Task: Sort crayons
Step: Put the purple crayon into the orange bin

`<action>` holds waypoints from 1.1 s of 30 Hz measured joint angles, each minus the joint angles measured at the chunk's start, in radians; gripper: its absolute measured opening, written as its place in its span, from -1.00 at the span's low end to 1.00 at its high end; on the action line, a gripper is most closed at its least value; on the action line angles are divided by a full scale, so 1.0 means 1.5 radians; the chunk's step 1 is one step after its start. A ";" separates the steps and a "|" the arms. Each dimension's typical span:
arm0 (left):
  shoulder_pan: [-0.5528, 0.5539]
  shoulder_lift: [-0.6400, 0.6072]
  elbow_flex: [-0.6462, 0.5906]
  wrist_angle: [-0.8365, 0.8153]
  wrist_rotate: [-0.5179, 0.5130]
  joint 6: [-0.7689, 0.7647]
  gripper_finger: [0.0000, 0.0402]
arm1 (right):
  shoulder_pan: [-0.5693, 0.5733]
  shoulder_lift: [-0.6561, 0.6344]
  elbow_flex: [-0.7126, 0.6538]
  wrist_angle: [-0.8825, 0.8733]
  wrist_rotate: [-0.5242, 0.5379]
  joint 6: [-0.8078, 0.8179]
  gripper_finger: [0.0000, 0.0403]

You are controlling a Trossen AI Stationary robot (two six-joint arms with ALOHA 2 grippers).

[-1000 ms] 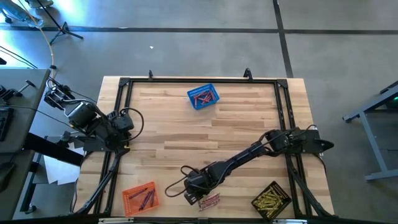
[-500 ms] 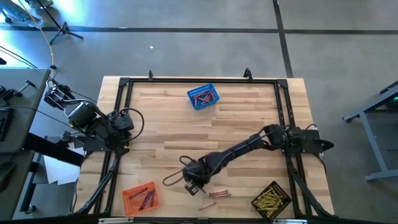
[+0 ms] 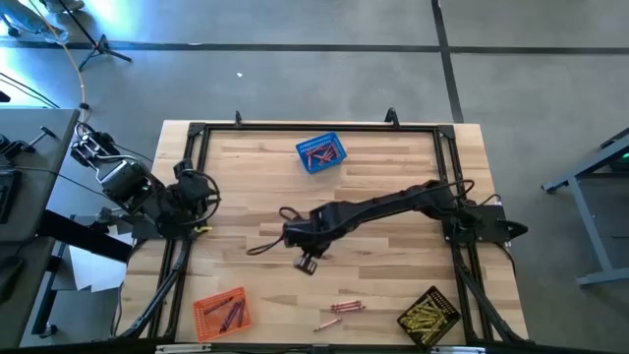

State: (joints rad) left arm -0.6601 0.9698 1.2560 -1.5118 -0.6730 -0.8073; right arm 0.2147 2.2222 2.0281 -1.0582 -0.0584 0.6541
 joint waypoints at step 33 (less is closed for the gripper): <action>0.227 0.082 -0.228 1.003 -0.076 0.232 -0.67 | -0.132 -0.548 -0.485 0.236 0.253 -0.090 -0.98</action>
State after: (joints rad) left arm -0.3194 1.0928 0.9134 -0.0072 -0.7876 -0.4598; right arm 0.0166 1.4004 1.2998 -0.7035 0.3218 0.5186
